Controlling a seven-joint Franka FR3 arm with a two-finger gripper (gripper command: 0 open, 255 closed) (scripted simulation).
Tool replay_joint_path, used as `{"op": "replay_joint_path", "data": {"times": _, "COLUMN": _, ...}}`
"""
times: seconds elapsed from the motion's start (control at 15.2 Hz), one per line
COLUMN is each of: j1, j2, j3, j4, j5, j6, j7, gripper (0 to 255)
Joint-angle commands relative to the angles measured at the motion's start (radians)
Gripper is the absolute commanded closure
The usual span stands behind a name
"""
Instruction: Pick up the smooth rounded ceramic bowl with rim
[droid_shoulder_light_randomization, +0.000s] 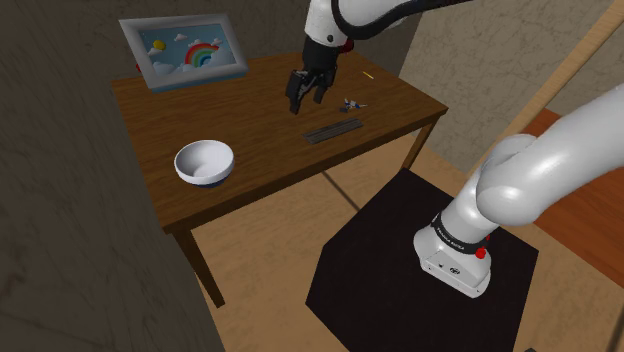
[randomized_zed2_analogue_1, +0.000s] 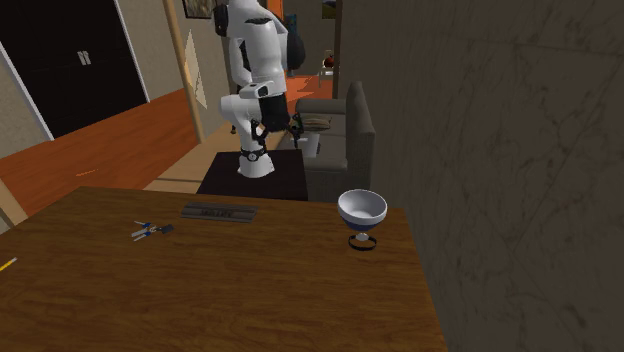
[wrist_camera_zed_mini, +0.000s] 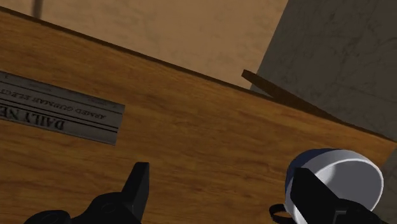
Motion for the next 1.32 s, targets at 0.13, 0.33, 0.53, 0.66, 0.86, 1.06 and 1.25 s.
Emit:
{"op": "replay_joint_path", "data": {"times": 0.13, "j1": 0.015, "j2": 0.141, "j3": 0.045, "j4": 0.069, "j5": -0.008, "j6": 0.082, "j7": 0.057, "gripper": 0}}
{"op": "replay_joint_path", "data": {"times": 0.33, "j1": 0.027, "j2": 0.247, "j3": 0.073, "j4": 0.134, "j5": -0.028, "j6": 0.127, "j7": 0.103, "gripper": 0}}
{"op": "replay_joint_path", "data": {"times": 0.53, "j1": 0.043, "j2": 0.356, "j3": 0.094, "j4": 0.211, "j5": -0.058, "j6": 0.164, "j7": 0.152, "gripper": 0}}
{"op": "replay_joint_path", "data": {"times": 0.66, "j1": 0.057, "j2": 0.429, "j3": 0.104, "j4": 0.268, "j5": -0.082, "j6": 0.182, "j7": 0.185, "gripper": 0}}
{"op": "replay_joint_path", "data": {"times": 0.86, "j1": 0.084, "j2": 0.541, "j3": 0.112, "j4": 0.363, "j5": -0.121, "j6": 0.2, "j7": 0.234, "gripper": 0}}
{"op": "replay_joint_path", "data": {"times": 1.06, "j1": 0.11, "j2": 0.627, "j3": 0.112, "j4": 0.445, "j5": -0.15, "j6": 0.206, "j7": 0.267, "gripper": 0}}
{"op": "replay_joint_path", "data": {"times": 1.25, "j1": 0.112, "j2": 0.646, "j3": 0.109, "j4": 0.429, "j5": -0.155, "j6": 0.24, "j7": 0.269, "gripper": 0}}
